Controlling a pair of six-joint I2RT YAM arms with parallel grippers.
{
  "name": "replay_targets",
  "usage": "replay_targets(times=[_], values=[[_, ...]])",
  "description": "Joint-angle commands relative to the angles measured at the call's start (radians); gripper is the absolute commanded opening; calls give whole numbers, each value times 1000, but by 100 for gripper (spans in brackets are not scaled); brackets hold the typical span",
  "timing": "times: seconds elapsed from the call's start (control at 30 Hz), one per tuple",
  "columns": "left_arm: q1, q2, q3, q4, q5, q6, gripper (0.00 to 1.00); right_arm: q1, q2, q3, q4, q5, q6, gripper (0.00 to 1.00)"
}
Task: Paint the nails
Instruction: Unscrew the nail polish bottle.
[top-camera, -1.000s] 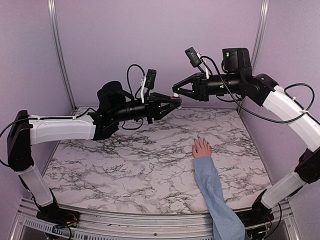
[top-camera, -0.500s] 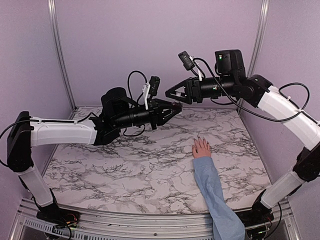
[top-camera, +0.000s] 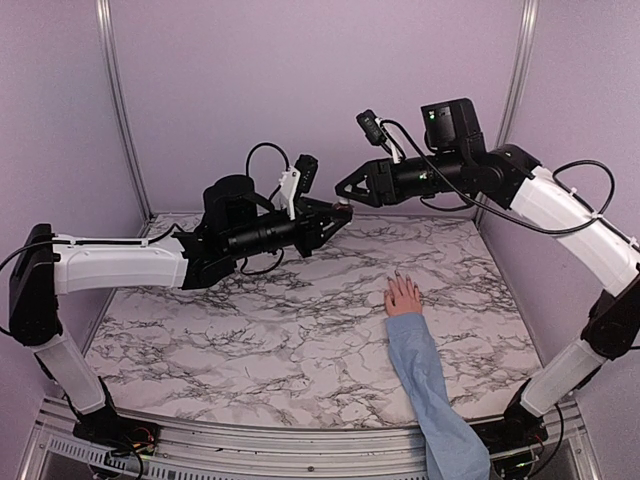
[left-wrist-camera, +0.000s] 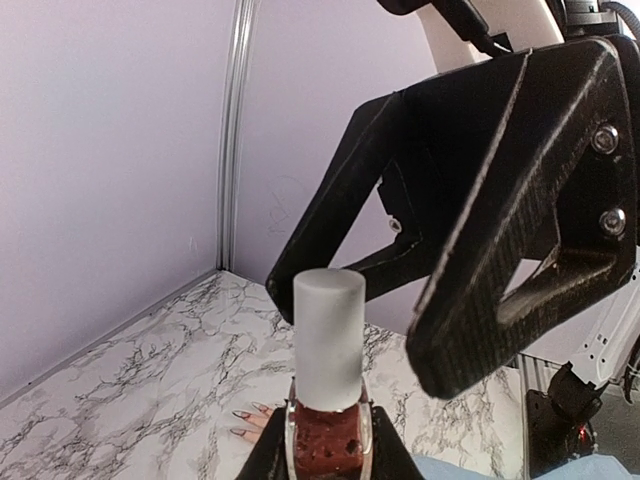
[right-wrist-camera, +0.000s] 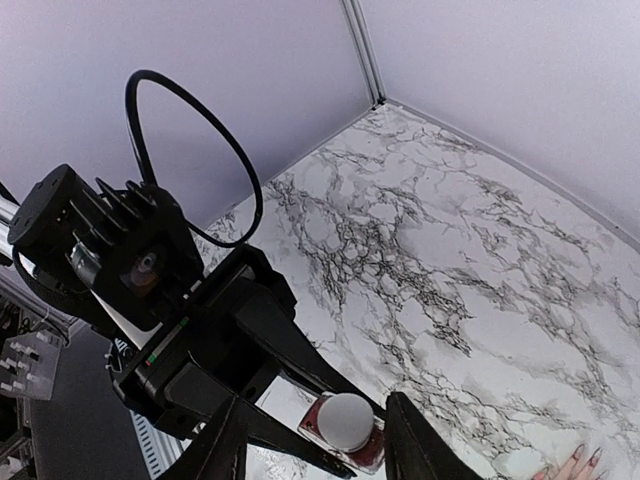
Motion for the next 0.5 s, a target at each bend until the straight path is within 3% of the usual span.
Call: replay_targets(times=[0.0,0.2,0.47], values=[[-1,-25,18,-17,-33,27,0,1,18,41,-31,27,7,45],[-20,-12,28,-28,-60,52,0,1,30,53,-64,31,-13,36],[-23,-6,33,-44,-66,48,0,1,33,61,-65,13,-27,14]])
